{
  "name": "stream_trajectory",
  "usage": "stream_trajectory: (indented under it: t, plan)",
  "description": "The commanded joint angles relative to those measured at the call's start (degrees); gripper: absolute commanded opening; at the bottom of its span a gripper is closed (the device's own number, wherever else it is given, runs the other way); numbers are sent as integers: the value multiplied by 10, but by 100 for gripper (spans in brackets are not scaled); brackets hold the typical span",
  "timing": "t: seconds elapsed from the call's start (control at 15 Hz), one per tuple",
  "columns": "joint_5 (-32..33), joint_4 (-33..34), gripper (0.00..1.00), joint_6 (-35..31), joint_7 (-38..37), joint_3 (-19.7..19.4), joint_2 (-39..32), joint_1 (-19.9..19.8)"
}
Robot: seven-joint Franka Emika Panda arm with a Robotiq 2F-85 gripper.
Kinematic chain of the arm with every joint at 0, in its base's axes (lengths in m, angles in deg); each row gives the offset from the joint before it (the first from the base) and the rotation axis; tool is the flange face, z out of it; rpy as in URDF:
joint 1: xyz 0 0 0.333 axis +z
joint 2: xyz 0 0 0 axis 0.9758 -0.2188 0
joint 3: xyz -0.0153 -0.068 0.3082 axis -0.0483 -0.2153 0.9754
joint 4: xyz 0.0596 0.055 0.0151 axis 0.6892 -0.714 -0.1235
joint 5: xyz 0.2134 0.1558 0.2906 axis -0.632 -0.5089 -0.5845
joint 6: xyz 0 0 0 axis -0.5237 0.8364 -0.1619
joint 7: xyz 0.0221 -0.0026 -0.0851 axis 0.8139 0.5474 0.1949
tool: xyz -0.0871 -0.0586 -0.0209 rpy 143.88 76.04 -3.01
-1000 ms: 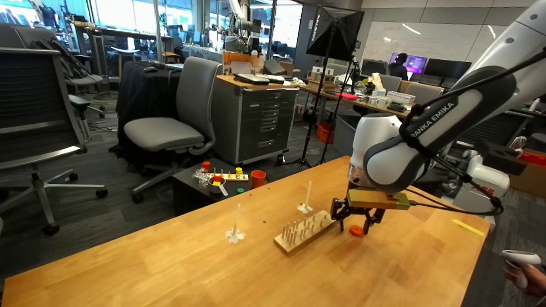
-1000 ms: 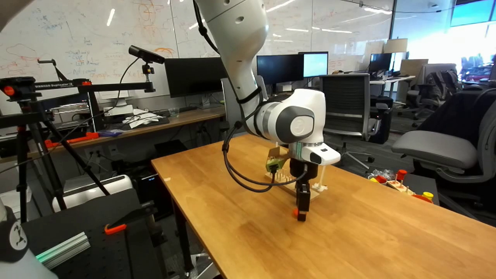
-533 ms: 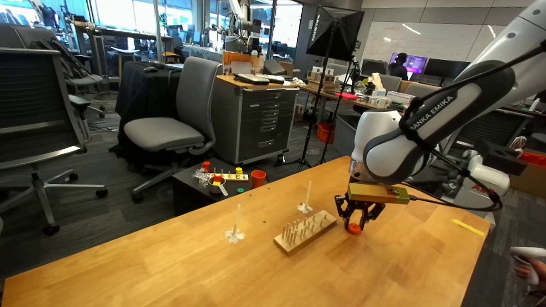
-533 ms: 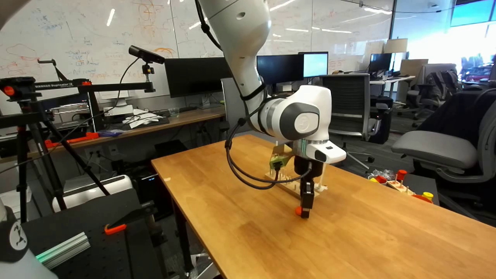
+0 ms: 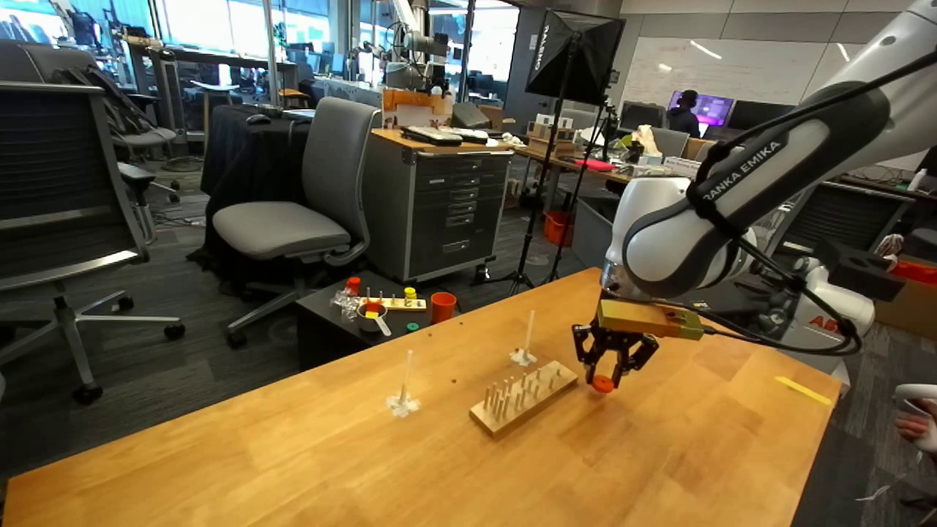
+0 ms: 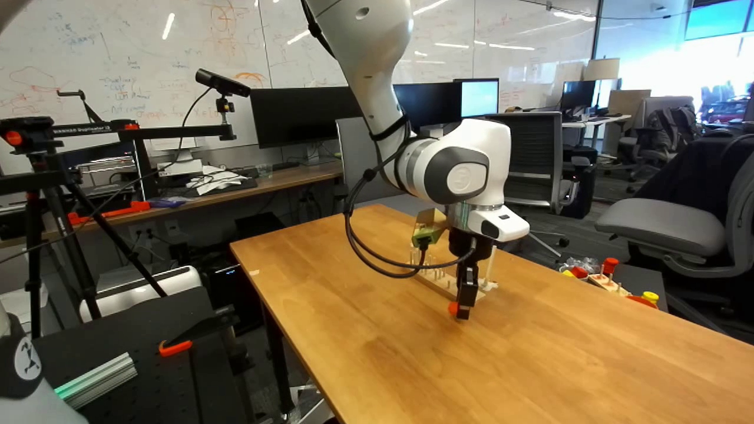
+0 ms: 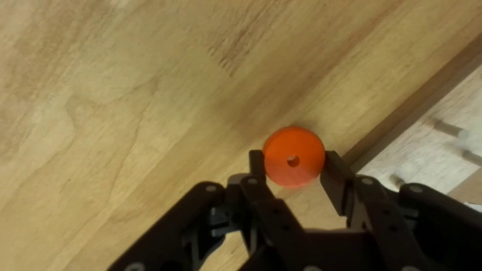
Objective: Put the orange ring on the wooden platform
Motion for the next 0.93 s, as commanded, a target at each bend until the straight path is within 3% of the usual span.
stream_trajectory:
  t: [0.0, 0.33, 0.87]
  plan:
    - [-29, -23, 18, 10, 28, 18, 46, -3]
    - [-22, -15, 18, 7, 25, 24, 62, 19]
    - [-8, 27, 18, 7, 15, 16, 28, 52]
